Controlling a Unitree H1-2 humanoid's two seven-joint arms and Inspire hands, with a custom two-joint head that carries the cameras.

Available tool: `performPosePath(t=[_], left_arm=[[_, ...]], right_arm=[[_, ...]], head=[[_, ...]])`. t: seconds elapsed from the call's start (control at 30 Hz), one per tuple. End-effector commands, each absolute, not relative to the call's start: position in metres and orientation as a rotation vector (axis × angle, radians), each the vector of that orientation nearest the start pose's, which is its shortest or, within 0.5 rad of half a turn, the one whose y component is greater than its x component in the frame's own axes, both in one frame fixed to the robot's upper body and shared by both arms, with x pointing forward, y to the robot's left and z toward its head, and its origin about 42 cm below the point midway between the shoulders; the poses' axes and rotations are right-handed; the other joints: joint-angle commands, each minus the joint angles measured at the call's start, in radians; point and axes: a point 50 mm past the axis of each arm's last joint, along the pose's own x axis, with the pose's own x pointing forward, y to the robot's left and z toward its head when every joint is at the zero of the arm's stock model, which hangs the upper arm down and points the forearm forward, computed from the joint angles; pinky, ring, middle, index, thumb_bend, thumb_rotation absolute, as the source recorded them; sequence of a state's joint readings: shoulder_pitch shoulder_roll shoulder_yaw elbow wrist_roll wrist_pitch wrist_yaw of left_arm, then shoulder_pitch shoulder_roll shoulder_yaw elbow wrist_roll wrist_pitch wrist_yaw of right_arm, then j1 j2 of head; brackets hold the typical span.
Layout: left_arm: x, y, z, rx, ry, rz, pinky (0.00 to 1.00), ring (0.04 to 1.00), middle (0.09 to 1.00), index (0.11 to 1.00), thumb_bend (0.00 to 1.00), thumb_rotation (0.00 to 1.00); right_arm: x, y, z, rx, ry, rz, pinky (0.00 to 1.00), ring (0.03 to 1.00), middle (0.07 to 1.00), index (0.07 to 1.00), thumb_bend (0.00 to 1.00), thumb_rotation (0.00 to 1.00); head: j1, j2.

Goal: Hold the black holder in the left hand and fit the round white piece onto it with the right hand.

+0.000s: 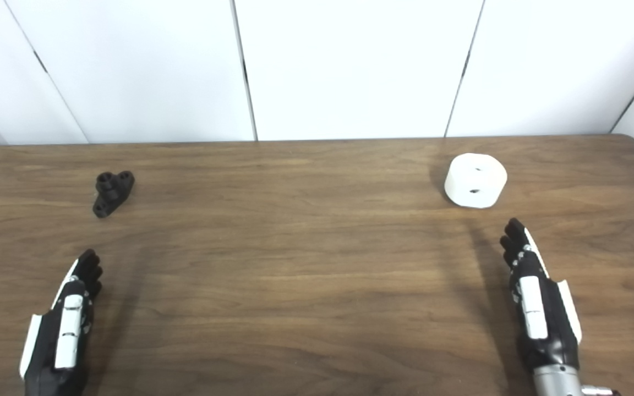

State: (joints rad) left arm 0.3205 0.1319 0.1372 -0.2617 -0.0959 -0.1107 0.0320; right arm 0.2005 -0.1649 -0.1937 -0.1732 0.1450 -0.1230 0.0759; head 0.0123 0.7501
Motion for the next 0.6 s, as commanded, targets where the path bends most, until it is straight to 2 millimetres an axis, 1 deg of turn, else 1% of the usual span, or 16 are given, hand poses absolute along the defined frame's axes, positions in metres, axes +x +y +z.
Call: performPosePath(t=[0.0,0.2,0.37,0.5,0.57], left_arm=[[0.1797,0.2951,0.1187,0.068,-0.127,0.214,0.99,0.973,0.966,0.946,0.47,0.91],[0.1794,0.2956,0.1190,0.072,-0.129,0.221,0.99,0.978,0.972,0.954,0.47,0.92],[0.1789,0.2957,0.1199,0.082,-0.134,0.228,0.97,0.965,0.956,0.944,0.48,0.90],[0.1782,0.2955,0.1201,0.083,-0.133,0.230,0.97,0.963,0.951,0.942,0.49,0.89],[0.1781,0.2954,0.1197,0.087,-0.134,0.229,0.97,0.962,0.949,0.941,0.49,0.89]], right_arm=[[0.2082,-0.3181,0.1123,-0.052,-0.120,-0.136,0.99,0.961,0.964,0.957,0.58,0.95],[0.2078,-0.3183,0.1123,-0.061,-0.118,-0.135,0.99,0.966,0.969,0.957,0.60,0.95],[0.2078,-0.3183,0.1120,-0.067,-0.120,-0.138,0.99,0.958,0.962,0.955,0.58,0.96],[0.2066,-0.3183,0.1131,-0.066,-0.113,-0.139,1.00,0.961,0.962,0.953,0.59,0.96],[0.2070,-0.3187,0.1132,-0.066,-0.118,-0.138,0.99,0.961,0.963,0.952,0.59,0.95]], head=[[0.000,0.000],[-0.002,0.002],[-0.003,0.002],[-0.003,0.005],[0.010,0.003]])
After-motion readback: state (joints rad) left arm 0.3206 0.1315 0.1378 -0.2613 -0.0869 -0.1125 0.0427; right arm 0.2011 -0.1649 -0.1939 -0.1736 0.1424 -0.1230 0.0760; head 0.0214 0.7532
